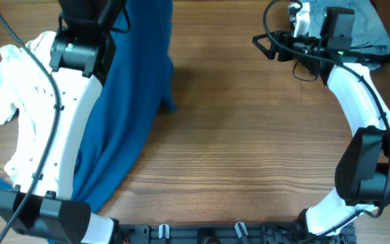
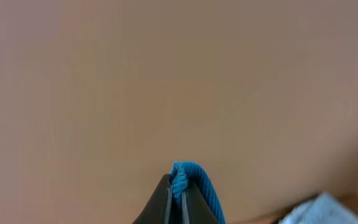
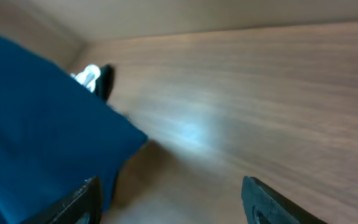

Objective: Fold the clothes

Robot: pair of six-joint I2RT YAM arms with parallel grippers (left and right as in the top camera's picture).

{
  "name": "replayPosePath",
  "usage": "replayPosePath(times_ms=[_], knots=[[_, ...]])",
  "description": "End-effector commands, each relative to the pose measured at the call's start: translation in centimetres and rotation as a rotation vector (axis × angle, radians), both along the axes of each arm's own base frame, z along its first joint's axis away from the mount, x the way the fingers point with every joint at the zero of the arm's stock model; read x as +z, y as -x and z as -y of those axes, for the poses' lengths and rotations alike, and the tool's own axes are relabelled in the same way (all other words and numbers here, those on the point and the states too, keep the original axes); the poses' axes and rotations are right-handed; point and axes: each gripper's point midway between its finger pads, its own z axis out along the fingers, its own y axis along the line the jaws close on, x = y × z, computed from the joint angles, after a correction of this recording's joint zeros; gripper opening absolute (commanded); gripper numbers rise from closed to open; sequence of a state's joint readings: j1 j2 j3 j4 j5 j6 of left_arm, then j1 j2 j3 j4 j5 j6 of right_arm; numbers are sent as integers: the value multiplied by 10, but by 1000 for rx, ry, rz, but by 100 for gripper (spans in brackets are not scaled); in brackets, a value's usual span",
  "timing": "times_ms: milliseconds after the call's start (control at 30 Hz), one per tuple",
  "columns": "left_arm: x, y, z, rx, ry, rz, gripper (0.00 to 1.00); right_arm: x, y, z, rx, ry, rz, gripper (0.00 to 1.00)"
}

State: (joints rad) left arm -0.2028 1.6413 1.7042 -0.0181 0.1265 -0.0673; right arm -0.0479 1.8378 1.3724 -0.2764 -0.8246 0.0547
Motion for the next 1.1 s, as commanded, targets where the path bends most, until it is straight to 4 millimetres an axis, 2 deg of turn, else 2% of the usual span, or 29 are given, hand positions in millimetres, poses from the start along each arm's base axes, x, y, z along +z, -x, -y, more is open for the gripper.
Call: replayPosePath(times_ms=[0,200,333,433,567,600,667,767,933,1067], knots=[[64,34,5,-61,109,144,4,19,9,-13,79,-4,58,72],[134,71,28,-140,187,408,4,11,15,-14,87,8,18,73],[181,105,25,-145,262,632,4,10,23,-18,111,-17,-14,73],[197,116,23,-105,319,672,4,8,28,-20,134,-19,-20,73],[198,118,27,-114,325,668,4,8,28,-26,169,4,24,79],[197,117,28,-114,322,659,4,6,26,-33,184,6,35,80],[194,115,29,-113,318,647,4,3,24,-60,253,-51,55,80],[189,109,30,-112,309,617,4,19,25,-98,384,-206,112,80],[186,107,32,-113,304,601,4,23,24,-126,483,-250,219,81],[182,105,36,-118,299,578,4,33,26,-140,542,-258,322,81]])
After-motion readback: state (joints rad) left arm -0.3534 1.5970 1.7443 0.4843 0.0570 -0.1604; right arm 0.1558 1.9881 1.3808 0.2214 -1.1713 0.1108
